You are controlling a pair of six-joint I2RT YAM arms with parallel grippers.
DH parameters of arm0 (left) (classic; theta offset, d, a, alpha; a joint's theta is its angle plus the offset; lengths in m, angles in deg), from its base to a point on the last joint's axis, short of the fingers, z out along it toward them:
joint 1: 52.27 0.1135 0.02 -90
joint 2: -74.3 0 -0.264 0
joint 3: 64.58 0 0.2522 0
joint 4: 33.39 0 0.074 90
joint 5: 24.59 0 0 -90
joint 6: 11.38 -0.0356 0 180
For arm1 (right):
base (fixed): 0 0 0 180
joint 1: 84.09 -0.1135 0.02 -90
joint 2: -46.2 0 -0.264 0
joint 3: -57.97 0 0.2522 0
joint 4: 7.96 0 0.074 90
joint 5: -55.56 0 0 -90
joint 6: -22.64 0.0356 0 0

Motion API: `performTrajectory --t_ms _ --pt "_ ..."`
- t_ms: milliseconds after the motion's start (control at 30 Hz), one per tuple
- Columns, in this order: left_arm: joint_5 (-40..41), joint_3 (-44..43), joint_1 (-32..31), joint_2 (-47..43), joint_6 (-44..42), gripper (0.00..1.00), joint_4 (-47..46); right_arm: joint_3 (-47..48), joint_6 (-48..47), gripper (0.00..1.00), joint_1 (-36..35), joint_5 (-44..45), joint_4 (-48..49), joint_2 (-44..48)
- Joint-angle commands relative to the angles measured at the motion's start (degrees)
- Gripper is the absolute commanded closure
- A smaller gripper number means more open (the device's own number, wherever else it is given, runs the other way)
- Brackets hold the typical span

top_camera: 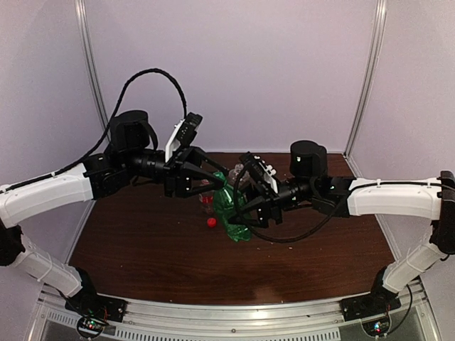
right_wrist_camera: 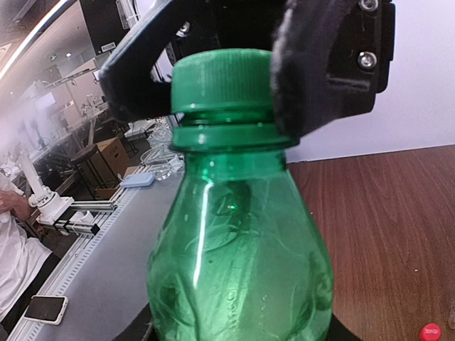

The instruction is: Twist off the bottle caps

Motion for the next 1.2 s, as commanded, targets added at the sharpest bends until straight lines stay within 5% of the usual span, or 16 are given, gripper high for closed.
performTrajectory --t_ms 0,300,667,833,1067,1167 --pt "-1.9 0.8 0.2 0.1 0.6 0.63 -4.9 1.3 1.1 0.58 0.2 -1.5 3.0 0.0" --pt "5.8 0.6 0.2 -0.5 5.8 0.9 -6.1 1.4 -2.4 0.6 0.3 10.6 -2.7 1.8" --pt "46.2 -7.8 -4.1 1.2 16.6 0.92 12.0 0.1 -5.6 0.62 -2.0 44.3 -3.9 3.0" --pt "47.3 -9.0 -4.4 3.6 19.0 0.85 12.4 -0.2 -9.3 0.62 -5.0 52.7 -3.7 2.8" --pt "45.4 -8.8 -4.4 3.2 16.5 0.68 11.2 -1.1 -9.5 0.61 -5.2 49.8 -4.0 3.5" --pt "44.0 -8.3 -4.1 2.2 13.2 0.52 11.1 -1.6 -9.8 0.6 -5.0 46.8 -4.1 4.4"
